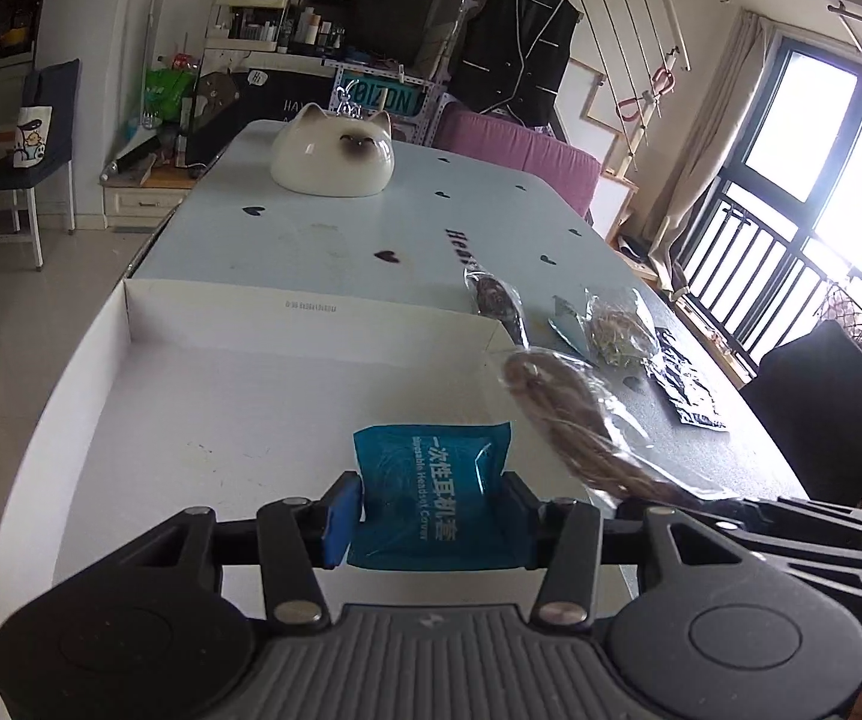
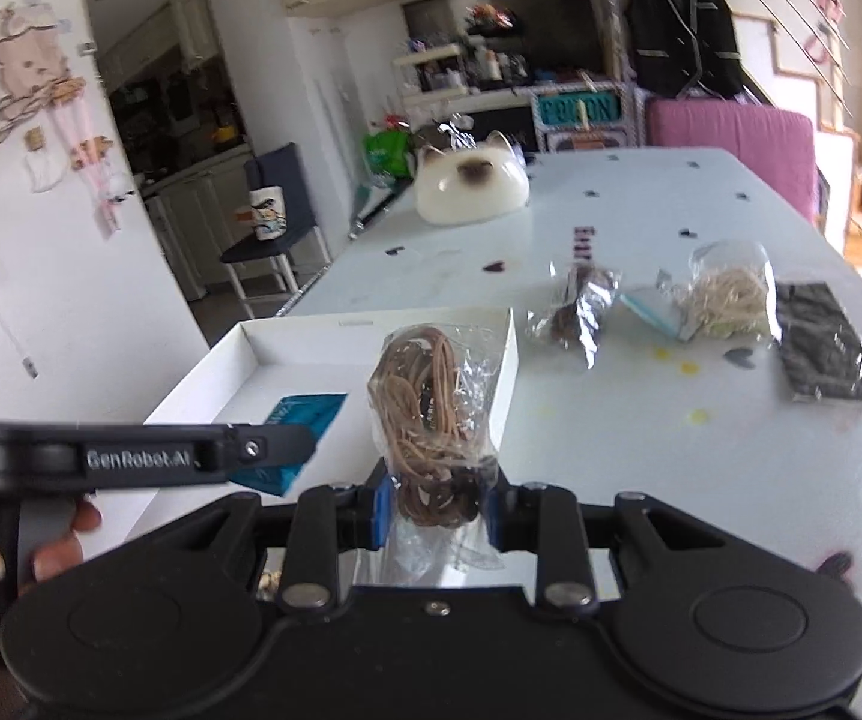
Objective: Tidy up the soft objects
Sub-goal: 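Lower the clear cord bag into the box with the right tool while the left tool carries the blue packet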
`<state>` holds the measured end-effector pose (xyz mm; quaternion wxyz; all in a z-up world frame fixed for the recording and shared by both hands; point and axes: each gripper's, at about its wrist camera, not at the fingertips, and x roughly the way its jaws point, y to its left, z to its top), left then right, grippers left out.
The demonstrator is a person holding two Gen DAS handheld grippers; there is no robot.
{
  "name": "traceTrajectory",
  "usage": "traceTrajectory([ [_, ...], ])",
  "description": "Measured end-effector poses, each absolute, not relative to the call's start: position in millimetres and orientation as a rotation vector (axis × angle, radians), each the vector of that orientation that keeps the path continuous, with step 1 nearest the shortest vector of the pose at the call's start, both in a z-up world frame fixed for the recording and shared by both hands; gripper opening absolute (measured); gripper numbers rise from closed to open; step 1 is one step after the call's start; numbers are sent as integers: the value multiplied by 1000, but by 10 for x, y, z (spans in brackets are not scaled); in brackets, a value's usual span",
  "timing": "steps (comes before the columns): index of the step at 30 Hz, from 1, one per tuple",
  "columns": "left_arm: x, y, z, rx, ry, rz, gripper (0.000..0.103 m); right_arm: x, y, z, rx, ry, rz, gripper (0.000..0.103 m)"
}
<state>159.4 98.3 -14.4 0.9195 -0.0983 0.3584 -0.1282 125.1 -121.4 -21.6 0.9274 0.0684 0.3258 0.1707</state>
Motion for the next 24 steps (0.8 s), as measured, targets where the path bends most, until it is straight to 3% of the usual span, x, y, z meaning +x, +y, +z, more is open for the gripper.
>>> traceTrajectory([
  [3,1640,1024,-201,-209,753,-254,50,1317,-1085,-262,171,698,301,30],
  [6,1713,1099,-306,-210,795,-234,50,1350,-966,-328,169,736,282,44],
  [8,1761,1143,-378,-207,827,-224,51,1313,-905,-351,145,739,293,47],
  [24,1928,1059,-470,-158,860,-207,51,1137,-1094,-229,153,720,353,45],
])
